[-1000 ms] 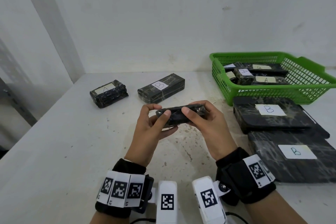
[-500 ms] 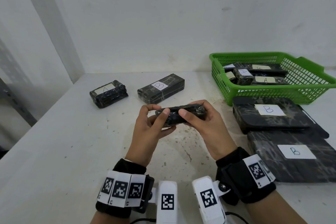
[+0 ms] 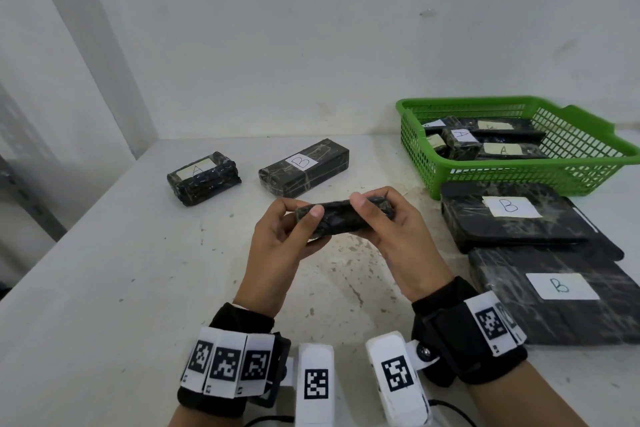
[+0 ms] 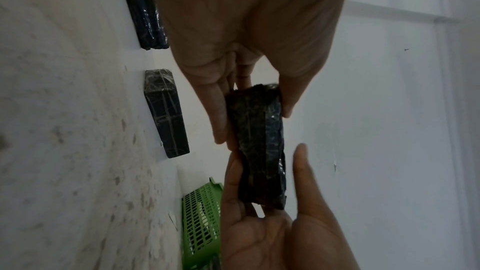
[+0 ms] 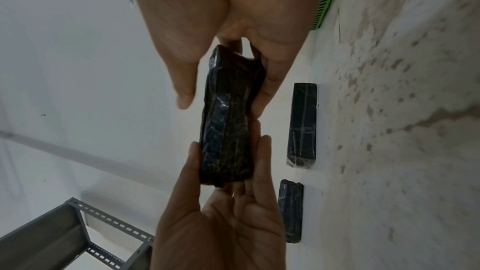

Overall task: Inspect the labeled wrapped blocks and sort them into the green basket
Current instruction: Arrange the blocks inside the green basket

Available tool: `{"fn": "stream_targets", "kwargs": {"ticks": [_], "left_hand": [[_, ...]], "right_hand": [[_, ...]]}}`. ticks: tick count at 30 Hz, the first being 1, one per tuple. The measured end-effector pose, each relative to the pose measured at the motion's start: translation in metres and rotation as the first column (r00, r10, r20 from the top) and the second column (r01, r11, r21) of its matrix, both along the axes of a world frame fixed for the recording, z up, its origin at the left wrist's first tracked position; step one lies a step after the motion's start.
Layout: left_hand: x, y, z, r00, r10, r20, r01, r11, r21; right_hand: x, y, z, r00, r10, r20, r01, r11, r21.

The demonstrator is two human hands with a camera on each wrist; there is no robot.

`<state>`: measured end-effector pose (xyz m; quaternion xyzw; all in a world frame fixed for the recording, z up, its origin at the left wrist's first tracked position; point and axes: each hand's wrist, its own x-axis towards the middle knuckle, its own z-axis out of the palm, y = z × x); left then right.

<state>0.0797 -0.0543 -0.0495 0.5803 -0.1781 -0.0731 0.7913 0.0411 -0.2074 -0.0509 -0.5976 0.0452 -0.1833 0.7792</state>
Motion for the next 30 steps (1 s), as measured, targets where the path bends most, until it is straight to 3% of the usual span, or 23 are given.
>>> {"fn": "stream_targets", "kwargs": {"ticks": [4,11,16,23,30], "left_hand": [[-0.001,-0.001,0.0,0.999,-0.048,0.014,0.047,0.999,0.004],[0.003,0.0,-0.005,1.0,-0.007,0.027,0.007,1.0,0.029],[0.002,0.0,-0.005,0.998,-0.068,0.009,0.068,0.997,0.039],[0.006,0.0,-0.009,0.998,-0.021,0.052,0.016,0.997,0.078],[0.009,0.004,-0.006,0.997,-0.041,0.06,0.047,0.992,-0.118]], "right_hand": [[0.0,-0.002,0.001,0.998,-0.064,0.028,0.064,0.998,-0.011],[0.001,0.002,-0.003,0.999,-0.004,-0.036,0.004,1.0,0.0],[0.002,0.001,-0.005,0.995,-0.097,-0.037,0.094,0.993,-0.075],[0.001,0.0,-0.003,0.998,-0.03,-0.053,0.027,0.999,-0.043],[-0.005,-0.002,0.015,0.996,0.039,-0.078,-0.031,0.994,0.104]]}}
